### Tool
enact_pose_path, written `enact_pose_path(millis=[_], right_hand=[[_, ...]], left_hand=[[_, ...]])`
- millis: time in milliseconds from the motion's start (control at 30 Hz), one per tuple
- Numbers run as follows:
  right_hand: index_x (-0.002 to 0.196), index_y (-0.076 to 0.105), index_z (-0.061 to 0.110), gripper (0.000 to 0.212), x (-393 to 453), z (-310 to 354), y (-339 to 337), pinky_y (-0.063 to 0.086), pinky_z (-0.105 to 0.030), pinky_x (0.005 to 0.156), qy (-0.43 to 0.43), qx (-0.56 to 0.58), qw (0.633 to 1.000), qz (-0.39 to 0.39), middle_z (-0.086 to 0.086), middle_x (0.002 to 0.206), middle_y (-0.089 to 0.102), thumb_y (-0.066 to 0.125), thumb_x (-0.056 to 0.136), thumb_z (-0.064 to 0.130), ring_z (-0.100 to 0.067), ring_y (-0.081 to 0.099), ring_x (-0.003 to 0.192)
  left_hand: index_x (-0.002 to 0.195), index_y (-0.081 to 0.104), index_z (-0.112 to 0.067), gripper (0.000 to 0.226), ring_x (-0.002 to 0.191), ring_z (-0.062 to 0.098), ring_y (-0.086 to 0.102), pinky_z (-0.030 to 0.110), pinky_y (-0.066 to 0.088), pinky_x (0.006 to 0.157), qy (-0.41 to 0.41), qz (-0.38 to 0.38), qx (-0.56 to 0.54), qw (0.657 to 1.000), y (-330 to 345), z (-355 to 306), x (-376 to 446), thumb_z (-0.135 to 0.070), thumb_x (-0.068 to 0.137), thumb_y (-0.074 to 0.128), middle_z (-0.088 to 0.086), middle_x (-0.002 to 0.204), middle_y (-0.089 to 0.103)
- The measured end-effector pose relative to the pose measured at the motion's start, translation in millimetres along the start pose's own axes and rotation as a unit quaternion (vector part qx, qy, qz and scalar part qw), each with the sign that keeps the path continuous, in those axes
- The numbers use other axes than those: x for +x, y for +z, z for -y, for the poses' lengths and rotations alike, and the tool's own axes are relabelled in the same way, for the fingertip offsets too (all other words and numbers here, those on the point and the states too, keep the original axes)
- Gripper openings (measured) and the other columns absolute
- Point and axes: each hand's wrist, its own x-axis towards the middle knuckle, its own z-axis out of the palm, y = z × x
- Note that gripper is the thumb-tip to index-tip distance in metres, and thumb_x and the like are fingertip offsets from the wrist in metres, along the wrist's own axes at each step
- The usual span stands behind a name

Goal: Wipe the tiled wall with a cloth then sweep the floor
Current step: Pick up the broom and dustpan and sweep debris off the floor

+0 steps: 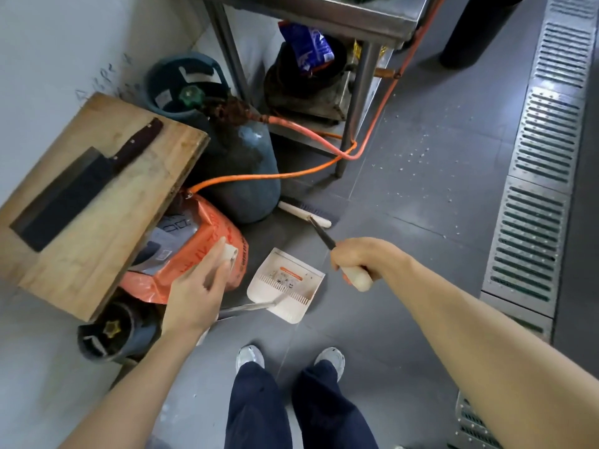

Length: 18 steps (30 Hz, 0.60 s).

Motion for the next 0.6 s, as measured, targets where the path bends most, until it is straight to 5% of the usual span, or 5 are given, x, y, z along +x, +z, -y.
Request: enact_pose_path(millis=[100,367,500,600], right_hand=[[0.084,0.048,0.008,0.009,-22,2,-14,0.038,-0.021,0.047,0.025,0.048,0.998,-0.012,-0.009,0.061,0.049,0.044,0.091,0.006,-0.018,0.048,0.043],[0.068,0.045,0.006,0.022,-13,17,-37,0.042,-0.032,0.061,-0.004,0.079,0.992,-0.099,-0.012,0.066,0.048,0.042,0.09,0.003,-0.028,0.051,0.067],[0.066,0.042,0.011,0.024,16,16,-40,0.043,-0.029,0.057,-0.025,0.047,0.995,-0.081,-0.009,0.07,0.048,0.044,0.089,0.003,-0.024,0.049,0.062],[0.071,0.046,0.011,0.02,17,-1,-20,0.043,-0.026,0.056,-0.013,0.019,1.0,-0.019,-0.006,0.069,0.048,0.046,0.09,0.005,-0.017,0.047,0.058]], left_hand=[[0.135,0.048,-0.028,0.041,0.118,0.022,0.052,0.026,0.035,0.096,0.012,0.004,0.008,1.0,5,-7,5,-0.031,0.094,0.048,0.003,0.128,0.06],[0.134,0.048,-0.028,0.041,0.114,0.024,0.055,0.027,0.036,0.094,0.019,0.005,0.006,1.0,6,-16,9,-0.032,0.094,0.047,0.005,0.125,0.061],[0.134,0.05,-0.025,0.04,0.115,0.024,0.054,0.015,0.03,0.09,0.022,-0.004,0.002,1.0,12,-17,10,-0.029,0.094,0.052,0.005,0.123,0.063],[0.134,0.049,-0.026,0.04,0.11,0.026,0.057,0.019,0.033,0.089,0.029,0.001,0.014,0.999,13,-18,13,-0.027,0.094,0.05,0.006,0.121,0.064]])
